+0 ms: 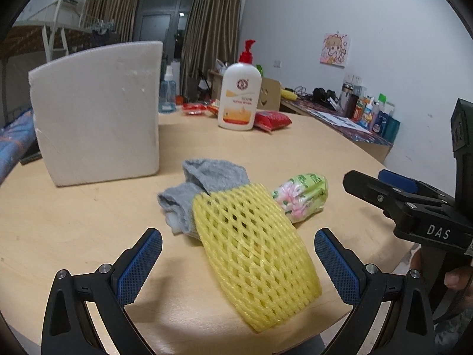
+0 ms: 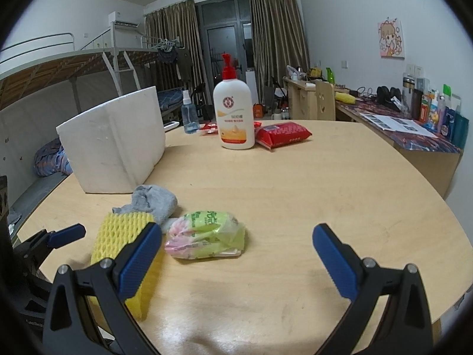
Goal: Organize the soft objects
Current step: 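Grasp the yellow foam net sleeve with the left tool and lift it, then grasp the green-and-pink wrapped packet with the right tool while the left holds the sleeve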
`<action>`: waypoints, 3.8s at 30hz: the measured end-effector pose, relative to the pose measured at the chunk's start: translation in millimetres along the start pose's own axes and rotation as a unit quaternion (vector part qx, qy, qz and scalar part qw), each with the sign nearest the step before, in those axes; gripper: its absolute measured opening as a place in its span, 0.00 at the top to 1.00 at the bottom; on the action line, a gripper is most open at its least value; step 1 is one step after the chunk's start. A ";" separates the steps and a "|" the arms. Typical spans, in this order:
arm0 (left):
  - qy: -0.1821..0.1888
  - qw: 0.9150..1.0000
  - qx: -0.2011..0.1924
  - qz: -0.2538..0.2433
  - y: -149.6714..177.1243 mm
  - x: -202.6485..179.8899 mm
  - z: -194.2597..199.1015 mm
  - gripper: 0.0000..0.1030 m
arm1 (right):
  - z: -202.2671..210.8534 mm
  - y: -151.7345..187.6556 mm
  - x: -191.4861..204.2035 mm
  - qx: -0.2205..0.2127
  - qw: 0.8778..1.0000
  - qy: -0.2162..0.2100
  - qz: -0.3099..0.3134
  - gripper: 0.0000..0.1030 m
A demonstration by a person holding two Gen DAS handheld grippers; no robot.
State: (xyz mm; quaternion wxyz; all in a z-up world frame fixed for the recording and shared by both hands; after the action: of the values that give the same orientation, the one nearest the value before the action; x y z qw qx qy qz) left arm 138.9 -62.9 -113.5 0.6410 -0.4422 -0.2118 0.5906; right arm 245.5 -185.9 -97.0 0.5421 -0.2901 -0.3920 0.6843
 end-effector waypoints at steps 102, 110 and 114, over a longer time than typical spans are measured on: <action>-0.022 0.999 -0.042 0.021 -15.7 54.9 43.1 0.92 | -44.7 -7.3 14.6 0.084 0.995 -0.026 -0.050 0.32; -0.025 0.998 -0.043 0.026 -16.5 57.9 42.5 0.92 | -67.0 -13.1 25.5 0.109 0.993 -0.017 -0.049 0.32; -0.026 0.998 -0.042 0.031 -16.7 61.6 40.9 0.92 | -74.2 -11.0 28.4 0.122 0.992 -0.011 -0.042 0.32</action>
State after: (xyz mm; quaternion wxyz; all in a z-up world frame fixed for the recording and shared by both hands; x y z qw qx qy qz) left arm 129.0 9.7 -94.1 0.5975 -0.4597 -0.2388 0.6121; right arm 305.2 -140.8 -125.7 0.5976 -0.1979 -0.3237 0.7063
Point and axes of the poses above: each gripper's, at about its wrist camera, not at the fingertips, and z roughly against the way its jaws point, x to its left, y to its underside, the point moved 3 cm from there along -z, roughly the way its jaws point, and after that the axes turned 10 degrees about y, right-handed, at the moved point
